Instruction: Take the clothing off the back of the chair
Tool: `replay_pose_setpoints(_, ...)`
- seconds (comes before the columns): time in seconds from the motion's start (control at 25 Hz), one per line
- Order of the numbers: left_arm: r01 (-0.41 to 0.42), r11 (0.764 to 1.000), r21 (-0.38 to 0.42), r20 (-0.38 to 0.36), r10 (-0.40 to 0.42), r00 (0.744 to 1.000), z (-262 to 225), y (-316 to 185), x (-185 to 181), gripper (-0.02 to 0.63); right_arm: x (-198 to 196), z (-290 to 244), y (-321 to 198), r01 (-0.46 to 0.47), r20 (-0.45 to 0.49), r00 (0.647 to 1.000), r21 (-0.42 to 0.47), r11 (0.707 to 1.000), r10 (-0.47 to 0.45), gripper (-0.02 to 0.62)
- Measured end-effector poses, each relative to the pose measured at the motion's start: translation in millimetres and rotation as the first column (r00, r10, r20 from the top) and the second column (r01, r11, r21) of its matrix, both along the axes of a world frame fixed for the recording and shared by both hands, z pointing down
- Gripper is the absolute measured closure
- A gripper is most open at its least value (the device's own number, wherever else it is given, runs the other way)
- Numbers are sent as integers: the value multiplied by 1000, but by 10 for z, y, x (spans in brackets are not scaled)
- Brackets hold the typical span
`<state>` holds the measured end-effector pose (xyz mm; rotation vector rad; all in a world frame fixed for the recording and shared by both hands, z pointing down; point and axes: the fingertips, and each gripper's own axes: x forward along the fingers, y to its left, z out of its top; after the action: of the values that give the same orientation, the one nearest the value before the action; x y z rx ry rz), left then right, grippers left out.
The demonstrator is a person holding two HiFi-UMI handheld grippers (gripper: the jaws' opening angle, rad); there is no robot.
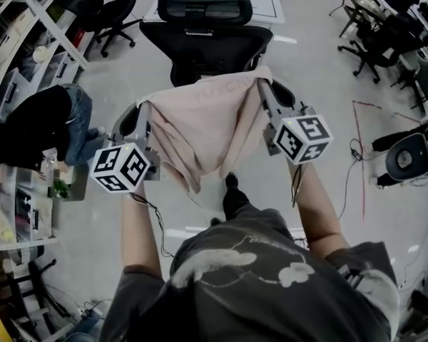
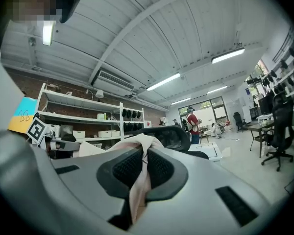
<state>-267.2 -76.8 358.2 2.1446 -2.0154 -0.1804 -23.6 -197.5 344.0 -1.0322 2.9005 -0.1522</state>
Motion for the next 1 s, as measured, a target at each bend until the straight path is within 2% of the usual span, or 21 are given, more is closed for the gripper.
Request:
replay_pose_setpoints(0.36, 7, 1000, -9, -25, -7, 1000, 60, 420, 57, 606, 160, 135, 476, -18, -18, 1000, -29, 999, 17, 595)
replay_pose_setpoints(0.64, 9, 1000, -20, -11, -9, 1000, 98, 670, 110, 606, 221, 201, 729, -21, -31, 999, -38, 999, 20, 595)
replay_pose_setpoints(1.0, 41, 998, -50, -3, -42, 999, 250, 874, 151, 606, 238, 374, 859, -2, -51, 999, -70, 998, -2, 595)
